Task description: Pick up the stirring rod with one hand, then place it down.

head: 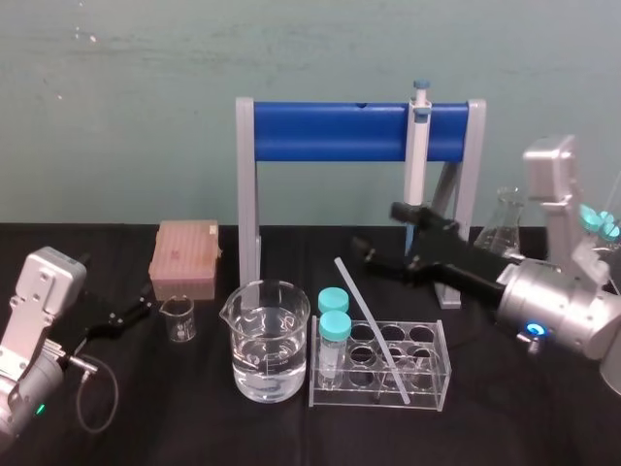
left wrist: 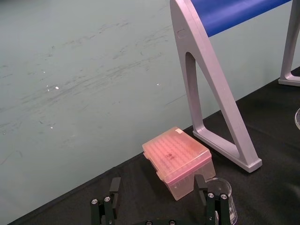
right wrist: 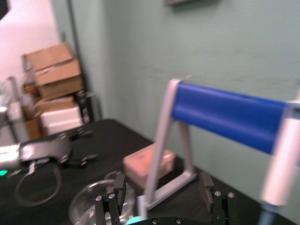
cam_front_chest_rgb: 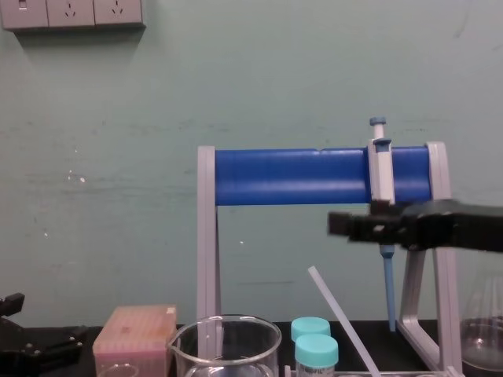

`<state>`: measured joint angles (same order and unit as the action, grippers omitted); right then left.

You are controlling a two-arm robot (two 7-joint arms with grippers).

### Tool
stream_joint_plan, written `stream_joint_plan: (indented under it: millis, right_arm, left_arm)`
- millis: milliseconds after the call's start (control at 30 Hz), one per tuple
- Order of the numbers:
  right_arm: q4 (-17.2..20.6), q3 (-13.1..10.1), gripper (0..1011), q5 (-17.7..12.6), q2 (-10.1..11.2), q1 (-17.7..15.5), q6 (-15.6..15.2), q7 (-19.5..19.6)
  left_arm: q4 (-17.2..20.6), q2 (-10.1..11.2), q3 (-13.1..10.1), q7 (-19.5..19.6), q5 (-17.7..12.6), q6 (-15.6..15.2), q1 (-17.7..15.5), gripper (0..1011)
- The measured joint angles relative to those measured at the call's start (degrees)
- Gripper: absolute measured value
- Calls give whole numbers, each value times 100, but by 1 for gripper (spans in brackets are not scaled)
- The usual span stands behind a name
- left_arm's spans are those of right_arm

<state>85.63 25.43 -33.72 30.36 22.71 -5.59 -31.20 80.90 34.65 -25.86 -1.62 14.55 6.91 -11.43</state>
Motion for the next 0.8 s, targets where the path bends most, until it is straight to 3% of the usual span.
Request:
stream_joint_plan:
  millis: [333,800]
  right_arm:
    - [-411,512,1003,308,-100,343,-263,-290]
    - [-953,676,1003,457,-363,528,-313,-261]
  left_arm:
    - [0,0,0,0,0,0,0,1000]
    - [0,0,0,0,0,0,0,1000]
